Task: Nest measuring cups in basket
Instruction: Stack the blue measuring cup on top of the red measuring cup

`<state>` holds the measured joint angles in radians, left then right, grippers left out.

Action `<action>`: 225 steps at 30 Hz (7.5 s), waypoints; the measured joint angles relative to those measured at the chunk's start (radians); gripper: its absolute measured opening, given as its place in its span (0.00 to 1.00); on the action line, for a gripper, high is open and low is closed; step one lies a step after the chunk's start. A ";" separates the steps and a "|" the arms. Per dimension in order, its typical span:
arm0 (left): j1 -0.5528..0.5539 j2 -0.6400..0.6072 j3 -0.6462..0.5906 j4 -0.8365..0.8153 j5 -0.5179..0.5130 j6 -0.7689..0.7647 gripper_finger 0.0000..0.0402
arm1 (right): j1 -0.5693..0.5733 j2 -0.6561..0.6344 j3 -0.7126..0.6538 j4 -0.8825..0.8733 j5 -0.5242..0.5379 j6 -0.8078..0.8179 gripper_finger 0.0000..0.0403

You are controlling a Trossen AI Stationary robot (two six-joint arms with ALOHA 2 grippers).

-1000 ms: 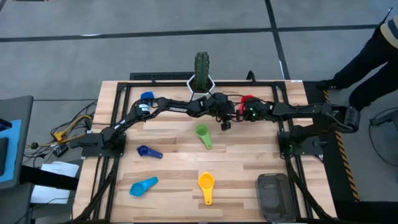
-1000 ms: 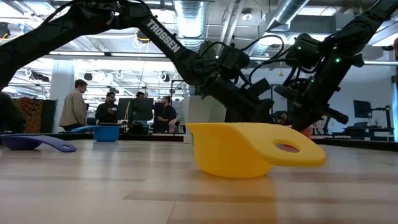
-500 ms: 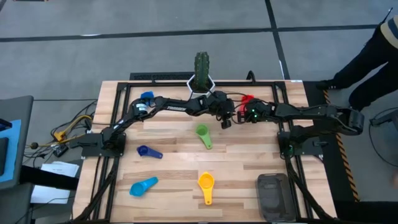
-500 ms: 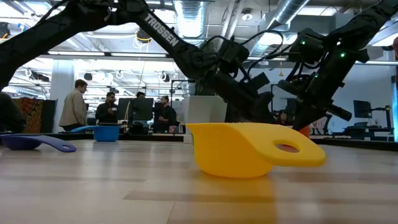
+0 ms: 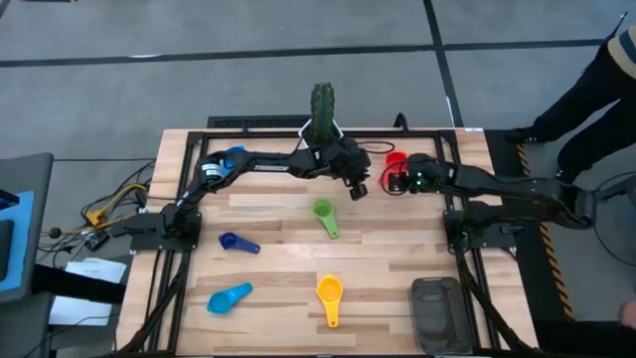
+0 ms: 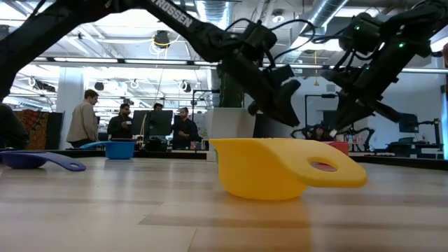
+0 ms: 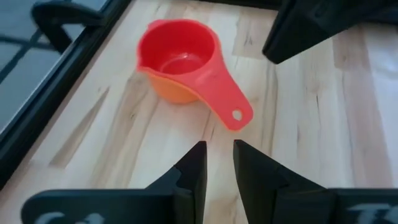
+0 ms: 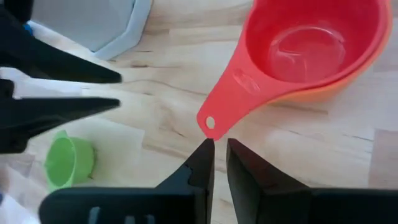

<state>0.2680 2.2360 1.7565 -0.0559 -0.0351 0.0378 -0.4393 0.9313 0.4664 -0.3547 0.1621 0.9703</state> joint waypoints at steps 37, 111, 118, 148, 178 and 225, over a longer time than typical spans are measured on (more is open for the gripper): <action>-0.217 -0.363 0.000 -0.992 -0.195 -0.593 0.17 | 0.384 -0.192 0.000 0.029 0.137 0.004 0.17; 0.843 -0.675 -0.821 -0.626 0.050 -0.275 0.02 | -0.246 -0.075 0.000 0.231 -0.246 0.023 0.39; 0.742 -0.832 -0.821 -0.644 0.046 -0.389 0.01 | -0.164 -0.076 0.000 0.239 -0.244 0.024 0.36; -0.229 -0.851 -0.821 -0.217 -0.377 -1.097 0.00 | 0.237 -0.089 0.000 0.365 -0.220 -0.123 0.57; -0.092 -0.368 -0.382 0.247 -0.258 -1.092 0.00 | 0.372 0.007 0.000 0.540 0.075 0.036 0.46; -0.027 -0.374 -0.354 0.214 -0.077 -0.983 0.26 | 0.227 0.127 -0.032 0.763 -0.127 0.109 0.01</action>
<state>0.2408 1.8617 1.4025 0.1584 -0.1126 -0.9451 -0.2125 1.0580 0.4340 0.4086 0.0354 1.0789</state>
